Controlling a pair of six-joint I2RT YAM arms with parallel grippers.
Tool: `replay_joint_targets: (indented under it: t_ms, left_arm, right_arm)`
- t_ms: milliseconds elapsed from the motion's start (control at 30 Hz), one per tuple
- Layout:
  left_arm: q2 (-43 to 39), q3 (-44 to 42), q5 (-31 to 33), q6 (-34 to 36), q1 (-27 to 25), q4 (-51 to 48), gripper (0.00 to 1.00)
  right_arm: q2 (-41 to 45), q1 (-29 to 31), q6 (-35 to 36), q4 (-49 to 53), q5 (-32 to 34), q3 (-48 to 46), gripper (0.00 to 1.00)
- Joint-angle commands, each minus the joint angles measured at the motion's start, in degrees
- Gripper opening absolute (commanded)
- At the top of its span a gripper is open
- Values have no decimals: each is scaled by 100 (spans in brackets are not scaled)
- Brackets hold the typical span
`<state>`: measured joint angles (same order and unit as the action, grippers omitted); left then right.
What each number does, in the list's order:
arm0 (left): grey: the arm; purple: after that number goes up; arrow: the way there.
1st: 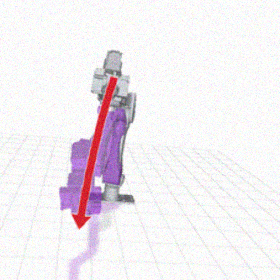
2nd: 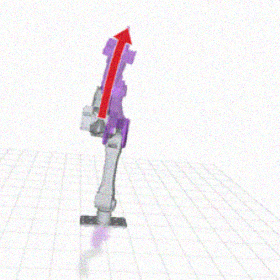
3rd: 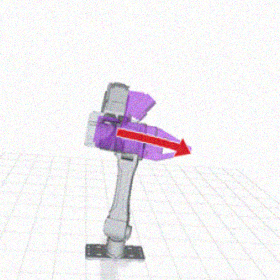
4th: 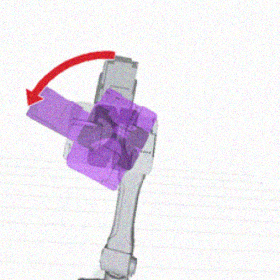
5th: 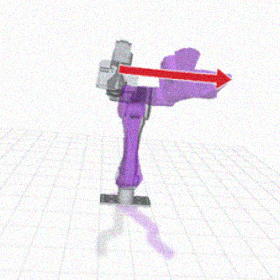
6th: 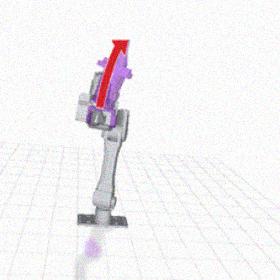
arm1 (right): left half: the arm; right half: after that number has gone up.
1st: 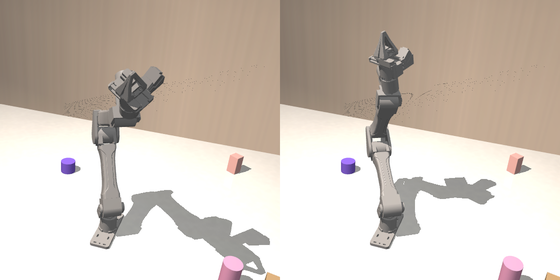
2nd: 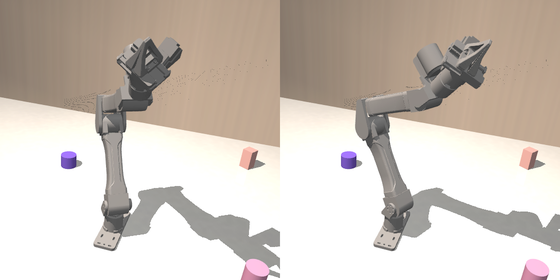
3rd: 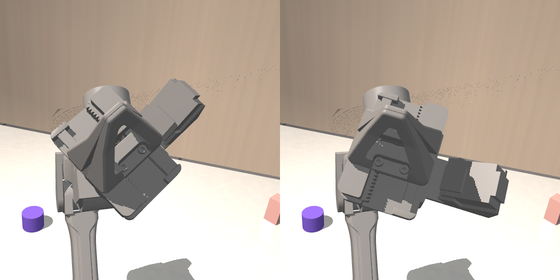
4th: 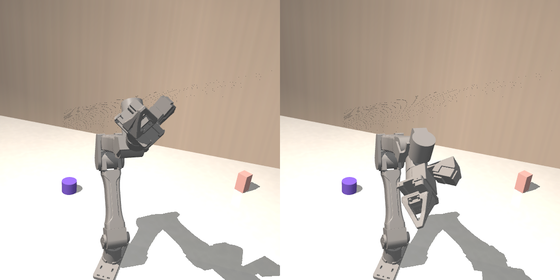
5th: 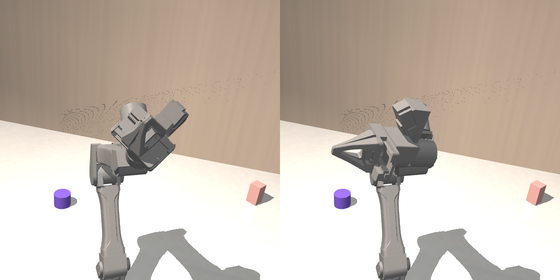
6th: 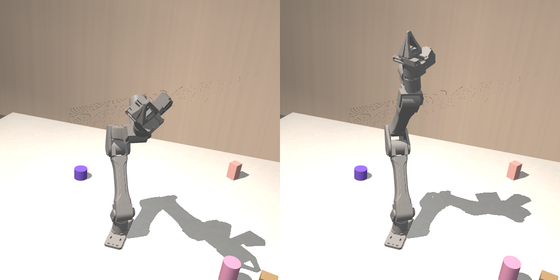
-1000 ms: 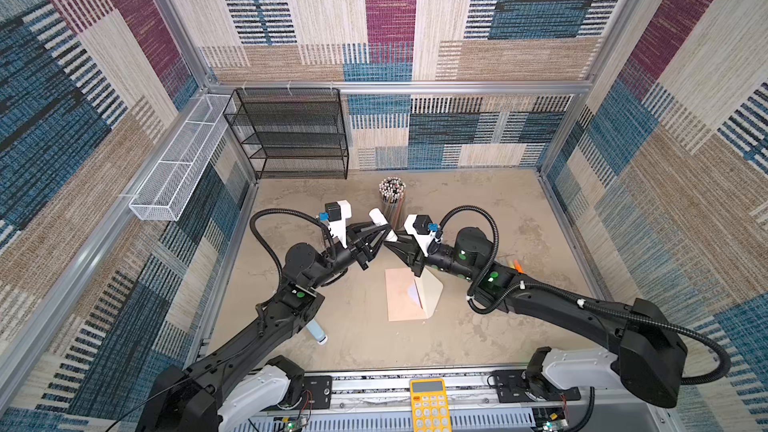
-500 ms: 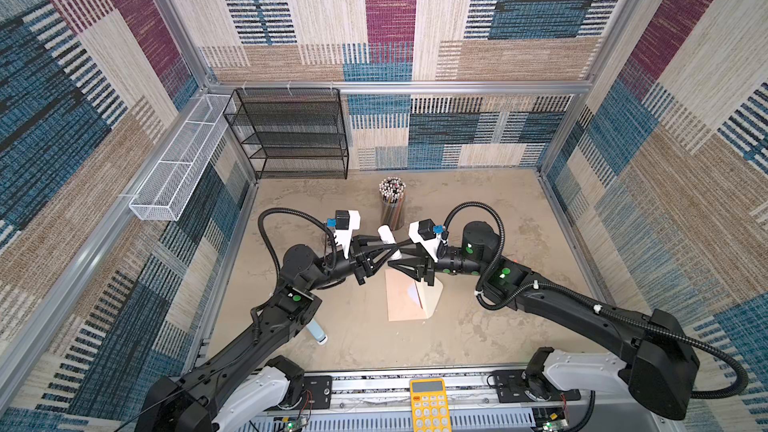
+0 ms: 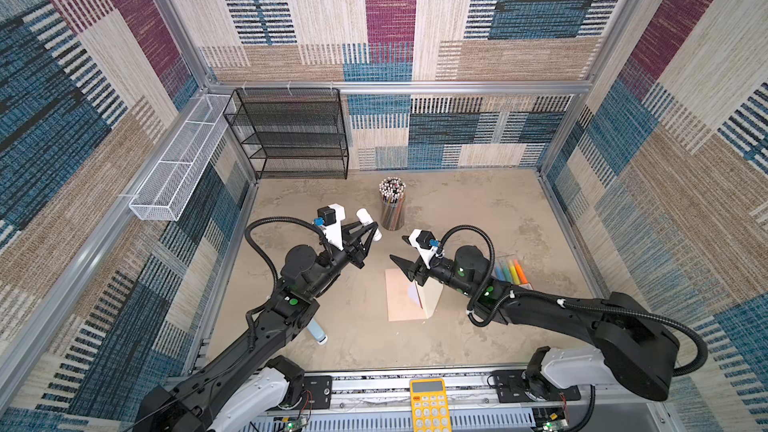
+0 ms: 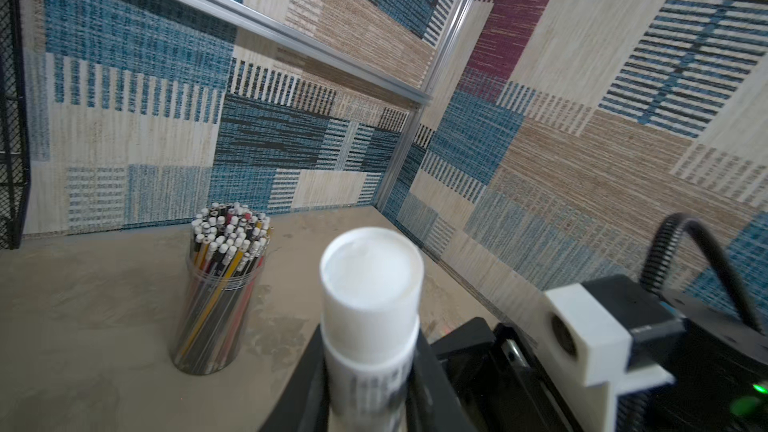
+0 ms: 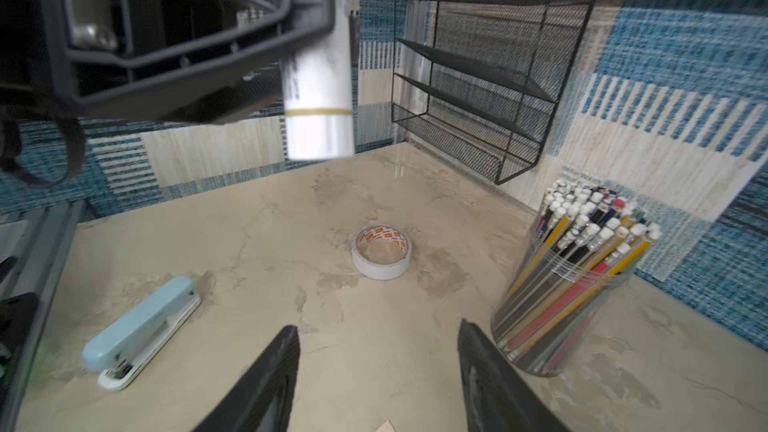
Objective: Place the letter into the envelope and seal it
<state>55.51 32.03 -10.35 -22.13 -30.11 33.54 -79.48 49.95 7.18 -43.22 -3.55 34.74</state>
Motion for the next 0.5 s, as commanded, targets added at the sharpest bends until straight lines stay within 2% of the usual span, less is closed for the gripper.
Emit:
replay_joint_targets:
  t_ms: [0, 133, 300, 467]
  left_arm:
    - [304, 86, 648, 147, -55, 694, 0]
    - [670, 108, 875, -38, -114, 1163, 0]
    - [847, 195, 946, -90, -204, 1216, 0]
    - [896, 191, 956, -106, -246, 1234, 0]
  right_arm:
    - [-350, 247, 47, -1362, 1266, 147, 63]
    - [-826, 378, 59, -1843, 1720, 358, 62]
    - [-1219, 436, 276, -1778, 1895, 741, 62]
    - [-1467, 461, 418, -1641, 1800, 980, 59]
